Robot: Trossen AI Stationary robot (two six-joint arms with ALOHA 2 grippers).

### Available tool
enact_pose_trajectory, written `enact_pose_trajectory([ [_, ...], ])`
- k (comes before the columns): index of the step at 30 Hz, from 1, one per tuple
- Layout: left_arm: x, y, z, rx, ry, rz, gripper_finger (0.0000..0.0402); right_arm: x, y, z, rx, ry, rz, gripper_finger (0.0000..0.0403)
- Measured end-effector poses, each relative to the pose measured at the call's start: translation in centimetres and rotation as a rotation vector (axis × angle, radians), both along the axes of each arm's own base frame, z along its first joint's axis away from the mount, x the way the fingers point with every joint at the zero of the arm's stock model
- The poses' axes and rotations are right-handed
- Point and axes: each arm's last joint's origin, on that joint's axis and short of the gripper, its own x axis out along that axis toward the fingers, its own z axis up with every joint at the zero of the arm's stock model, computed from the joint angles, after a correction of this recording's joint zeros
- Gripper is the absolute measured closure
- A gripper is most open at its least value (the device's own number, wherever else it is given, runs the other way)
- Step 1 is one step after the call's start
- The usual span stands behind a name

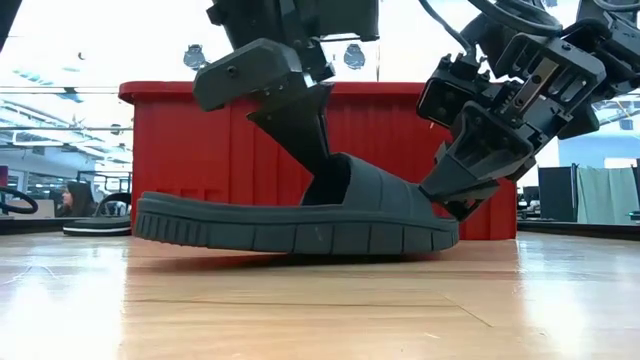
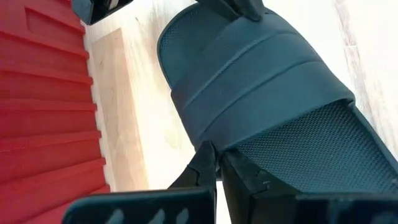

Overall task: Pick and place slides into bin
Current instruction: Put the black slide on top of the pink slide in the red bin

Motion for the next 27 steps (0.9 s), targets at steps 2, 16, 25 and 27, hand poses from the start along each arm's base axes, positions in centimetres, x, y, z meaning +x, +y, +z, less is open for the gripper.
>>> enact_pose_trajectory([
  [2, 0.0, 0.0, 0.0, -0.004, 0.000, 0.001, 0.0399, 0.0, 0.0, 0.0, 0.000, 0.001, 0.000, 0.0378],
  [16, -0.7, -0.1, 1.5, -0.076, -0.003, 0.022, 0.0400, -0.2, 0.1, 1.1, 0.074, -0.001, 0.083, 0.0247],
  [25, -1.8, -0.1, 3.1, -0.113, 0.011, 0.039, 0.0401, -1.0, -0.2, 5.2, 0.096, -0.150, 0.136, 0.0247],
  [27, -1.9, -0.2, 3.4, -0.135, 0.000, 0.050, 0.0401, -1.3, -0.2, 6.1, 0.088, -0.181, 0.140, 0.0249],
])
